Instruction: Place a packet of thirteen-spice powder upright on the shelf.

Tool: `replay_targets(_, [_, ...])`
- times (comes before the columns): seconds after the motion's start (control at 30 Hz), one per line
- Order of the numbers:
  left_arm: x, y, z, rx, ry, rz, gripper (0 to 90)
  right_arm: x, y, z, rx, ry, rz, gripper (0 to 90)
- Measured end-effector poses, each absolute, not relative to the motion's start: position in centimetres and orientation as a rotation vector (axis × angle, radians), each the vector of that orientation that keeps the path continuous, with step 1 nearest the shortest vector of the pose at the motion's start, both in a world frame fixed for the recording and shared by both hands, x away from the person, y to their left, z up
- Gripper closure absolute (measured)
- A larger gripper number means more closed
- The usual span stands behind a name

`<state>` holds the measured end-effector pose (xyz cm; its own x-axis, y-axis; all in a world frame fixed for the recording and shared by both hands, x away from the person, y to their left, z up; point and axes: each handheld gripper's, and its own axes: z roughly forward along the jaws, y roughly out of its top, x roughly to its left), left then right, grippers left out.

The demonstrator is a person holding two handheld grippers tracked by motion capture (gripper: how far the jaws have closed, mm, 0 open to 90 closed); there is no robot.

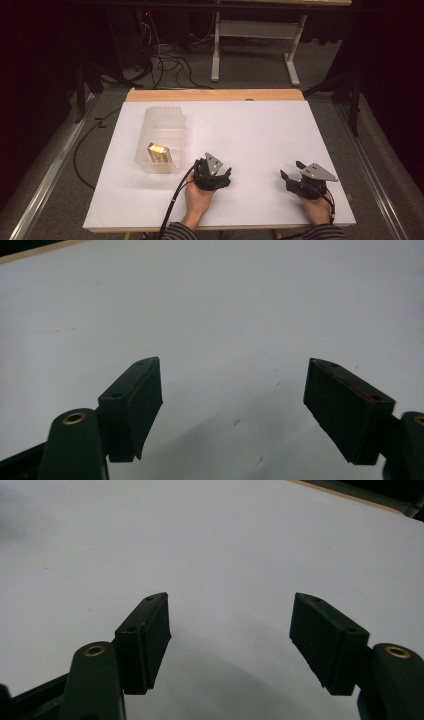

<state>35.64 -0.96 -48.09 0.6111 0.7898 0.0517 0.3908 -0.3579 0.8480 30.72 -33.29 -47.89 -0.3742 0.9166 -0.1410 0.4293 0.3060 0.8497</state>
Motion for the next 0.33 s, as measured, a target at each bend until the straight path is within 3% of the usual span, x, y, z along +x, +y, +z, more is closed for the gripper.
replay_targets(0.33, [35.48,-0.76,-48.13,1.945,0.946,0.599,24.7,30.72,-33.3,-47.89,1.188,1.94,0.981,32.9])
